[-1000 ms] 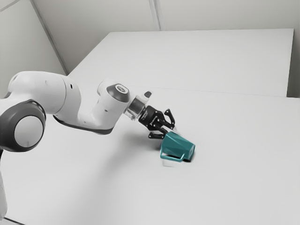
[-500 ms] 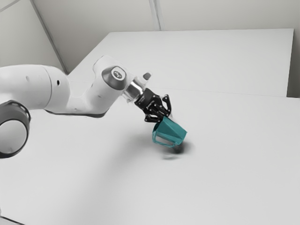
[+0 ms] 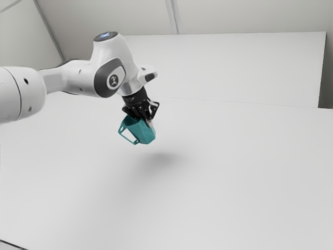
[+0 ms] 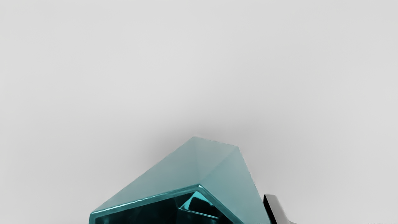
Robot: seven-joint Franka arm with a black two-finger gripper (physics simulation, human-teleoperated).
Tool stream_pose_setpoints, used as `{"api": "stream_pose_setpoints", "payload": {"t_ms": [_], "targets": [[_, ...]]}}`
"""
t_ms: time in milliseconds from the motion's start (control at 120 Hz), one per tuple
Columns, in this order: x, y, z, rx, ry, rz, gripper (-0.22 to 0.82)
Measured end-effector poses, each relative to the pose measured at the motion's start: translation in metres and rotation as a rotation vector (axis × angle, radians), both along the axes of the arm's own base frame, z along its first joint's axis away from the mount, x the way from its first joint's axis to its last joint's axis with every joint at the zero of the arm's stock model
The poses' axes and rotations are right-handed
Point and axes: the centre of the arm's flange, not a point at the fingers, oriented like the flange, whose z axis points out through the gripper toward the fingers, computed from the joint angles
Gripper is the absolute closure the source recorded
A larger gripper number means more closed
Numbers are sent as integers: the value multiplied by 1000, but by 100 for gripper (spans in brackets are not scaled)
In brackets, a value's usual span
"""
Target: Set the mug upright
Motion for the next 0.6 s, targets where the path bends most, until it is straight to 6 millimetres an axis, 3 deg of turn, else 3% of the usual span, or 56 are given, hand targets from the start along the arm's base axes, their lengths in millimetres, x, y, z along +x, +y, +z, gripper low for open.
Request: {"api": "stream_pose_setpoints", "payload": {"t_ms": [300,600], "targets": [[-36,7,-11,62,28,10,78],[-54,11,-47,116,41,-1,78]]}}
